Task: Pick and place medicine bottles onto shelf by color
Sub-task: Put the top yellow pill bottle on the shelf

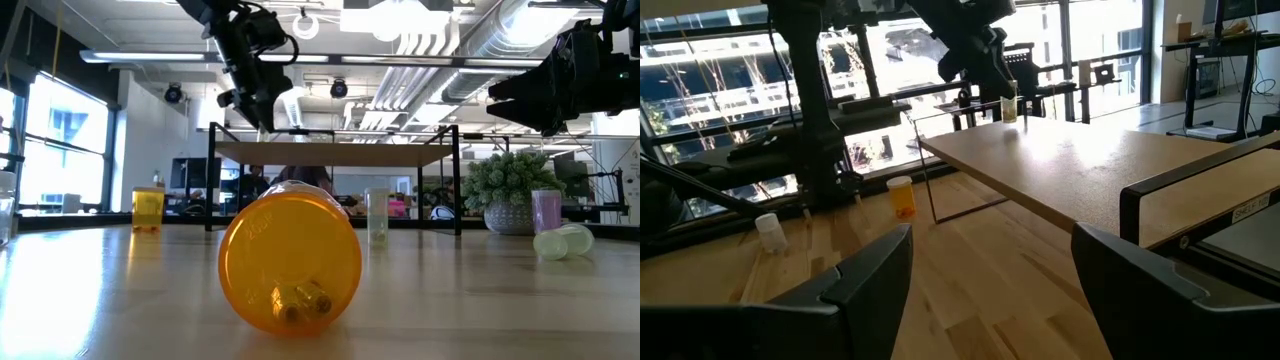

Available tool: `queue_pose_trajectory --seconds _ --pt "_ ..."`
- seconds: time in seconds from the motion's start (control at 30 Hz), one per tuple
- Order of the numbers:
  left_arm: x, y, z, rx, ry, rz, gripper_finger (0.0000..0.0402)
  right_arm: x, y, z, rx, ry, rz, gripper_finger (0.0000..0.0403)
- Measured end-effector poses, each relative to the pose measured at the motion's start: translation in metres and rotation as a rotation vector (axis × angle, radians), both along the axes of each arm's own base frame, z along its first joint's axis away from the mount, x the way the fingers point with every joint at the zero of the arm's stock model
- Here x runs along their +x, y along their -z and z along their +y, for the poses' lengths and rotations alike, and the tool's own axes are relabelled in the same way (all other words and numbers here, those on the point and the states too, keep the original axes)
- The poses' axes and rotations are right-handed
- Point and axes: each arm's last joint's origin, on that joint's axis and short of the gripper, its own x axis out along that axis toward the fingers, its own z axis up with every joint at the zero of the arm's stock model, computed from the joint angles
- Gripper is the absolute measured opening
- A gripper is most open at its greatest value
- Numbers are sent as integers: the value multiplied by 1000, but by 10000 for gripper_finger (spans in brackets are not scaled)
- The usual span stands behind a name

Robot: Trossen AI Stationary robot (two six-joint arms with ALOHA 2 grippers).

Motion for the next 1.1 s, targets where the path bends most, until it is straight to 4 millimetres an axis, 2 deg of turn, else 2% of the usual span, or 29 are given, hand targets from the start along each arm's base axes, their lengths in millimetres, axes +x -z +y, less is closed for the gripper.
queue_pose_trajectory --seconds 0.8,1.1 --pt "-3 3 -3 -59 -62 -3 114 0 0 0 0 0 0 264" --pt "-3 3 -3 -59 -60 -1 139 0 0 0 0 0 0 264"
